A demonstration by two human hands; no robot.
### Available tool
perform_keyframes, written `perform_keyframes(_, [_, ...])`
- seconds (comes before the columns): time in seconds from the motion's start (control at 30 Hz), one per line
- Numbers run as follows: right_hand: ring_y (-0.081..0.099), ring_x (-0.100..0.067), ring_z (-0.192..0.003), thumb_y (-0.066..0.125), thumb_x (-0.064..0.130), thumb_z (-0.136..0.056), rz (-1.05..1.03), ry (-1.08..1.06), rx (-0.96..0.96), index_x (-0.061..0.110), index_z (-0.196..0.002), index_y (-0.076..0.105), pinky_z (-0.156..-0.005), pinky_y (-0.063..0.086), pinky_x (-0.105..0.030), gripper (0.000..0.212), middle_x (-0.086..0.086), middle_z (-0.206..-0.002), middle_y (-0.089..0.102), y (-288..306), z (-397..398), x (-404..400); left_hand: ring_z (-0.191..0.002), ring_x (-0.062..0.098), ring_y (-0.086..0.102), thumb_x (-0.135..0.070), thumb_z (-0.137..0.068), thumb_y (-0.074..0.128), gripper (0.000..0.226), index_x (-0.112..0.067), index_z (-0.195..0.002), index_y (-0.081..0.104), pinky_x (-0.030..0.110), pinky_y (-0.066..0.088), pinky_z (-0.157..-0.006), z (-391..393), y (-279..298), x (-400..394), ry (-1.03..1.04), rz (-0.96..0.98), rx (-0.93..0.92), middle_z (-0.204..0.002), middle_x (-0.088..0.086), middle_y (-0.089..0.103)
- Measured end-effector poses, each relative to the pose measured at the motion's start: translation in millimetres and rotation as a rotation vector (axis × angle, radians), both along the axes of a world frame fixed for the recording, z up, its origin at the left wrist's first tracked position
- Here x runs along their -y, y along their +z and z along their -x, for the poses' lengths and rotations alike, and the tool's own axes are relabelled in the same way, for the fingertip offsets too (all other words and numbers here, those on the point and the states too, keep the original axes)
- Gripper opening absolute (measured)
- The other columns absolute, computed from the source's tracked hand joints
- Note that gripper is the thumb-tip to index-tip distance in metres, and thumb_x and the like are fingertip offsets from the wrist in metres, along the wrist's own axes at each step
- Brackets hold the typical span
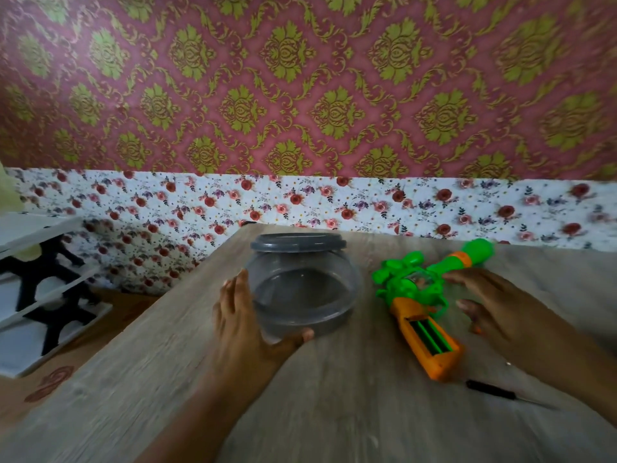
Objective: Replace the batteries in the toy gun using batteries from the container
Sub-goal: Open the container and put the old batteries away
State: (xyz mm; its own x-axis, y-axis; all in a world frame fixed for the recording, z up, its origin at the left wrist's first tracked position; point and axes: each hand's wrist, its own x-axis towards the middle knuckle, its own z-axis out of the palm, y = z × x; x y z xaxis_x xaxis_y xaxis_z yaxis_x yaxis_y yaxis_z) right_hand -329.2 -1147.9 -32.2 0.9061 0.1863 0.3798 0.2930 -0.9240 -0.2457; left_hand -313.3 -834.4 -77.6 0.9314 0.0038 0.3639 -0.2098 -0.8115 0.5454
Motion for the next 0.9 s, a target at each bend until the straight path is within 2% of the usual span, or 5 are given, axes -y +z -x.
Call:
perform_keyframes(0.17, [0.056, -0.014, -0.099, 0.019, 0.076, -0.077, -0.090, -0.063, 0.032, 0.016, -0.115, 0.057, -0.081, 0.040, -0.028, 0.081, 0.004, -0.110, 0.056, -8.3, 17.5, 52.9, -0.147, 0.028, 0.002, -0.087, -0.054, 0.041, 0.128, -0.011, -0.150, 0.003, 0.046, 0.008, -0.120, 6.7, 2.7, 11.7, 0.004, -0.075, -0.031, -0.159, 0.010, 0.005])
perform_keyframes(0.33, [0.056, -0.011, -0.100, 0.056, 0.022, -0.089, -0.124, -0.127, 0.004, 0.010, -0.114, 0.058, -0.073, 0.033, -0.006, 0.027, -0.004, -0.114, 0.060, -19.9, 23.7, 63.2, -0.137, 0.038, 0.026, -0.084, -0.075, 0.023, 0.110, 0.005, -0.138, 0.034, 0.053, 0.019, -0.106, 4.0, 15.1, 54.7, -0.124, -0.308, 0.148, -0.143, 0.029, 0.039])
perform_keyframes(0.5, [0.054, -0.024, -0.106, 0.058, 0.019, -0.086, -0.048, -0.224, -0.047, 0.014, -0.123, 0.052, -0.082, 0.037, -0.024, 0.038, -0.007, -0.120, 0.053, -27.8, 26.1, 73.1, -0.143, 0.007, -0.001, -0.064, -0.079, 0.052, 0.096, -0.017, -0.150, 0.008, 0.020, 0.002, -0.114, 7.0, 37.3, 148.0, -0.423, -0.215, 0.162, -0.158, 0.003, 0.013])
perform_keyframes(0.73, [0.051, -0.031, -0.105, 0.061, 0.046, -0.079, 0.003, -0.403, -0.220, 0.012, -0.114, 0.052, -0.082, 0.043, -0.035, 0.050, -0.010, -0.116, 0.045, -24.7, 28.8, 79.1, -0.136, 0.016, 0.035, -0.023, -0.083, 0.068, 0.080, -0.013, -0.148, 0.022, 0.020, 0.023, -0.108, -19.7, 45.1, 245.3, -0.796, -0.360, -0.009, -0.149, 0.002, 0.037])
perform_keyframes(0.9, [0.051, -0.033, -0.102, 0.061, 0.041, -0.081, 0.026, -0.371, -0.254, 0.012, -0.111, 0.054, -0.081, 0.040, -0.034, 0.042, -0.012, -0.114, 0.046, -27.7, 28.3, 81.3, -0.134, 0.022, 0.041, -0.016, -0.085, 0.066, 0.079, -0.011, -0.148, 0.020, 0.026, 0.031, -0.107, -43.6, 39.1, 274.4, -0.876, -0.480, -0.122, -0.146, 0.008, 0.044])
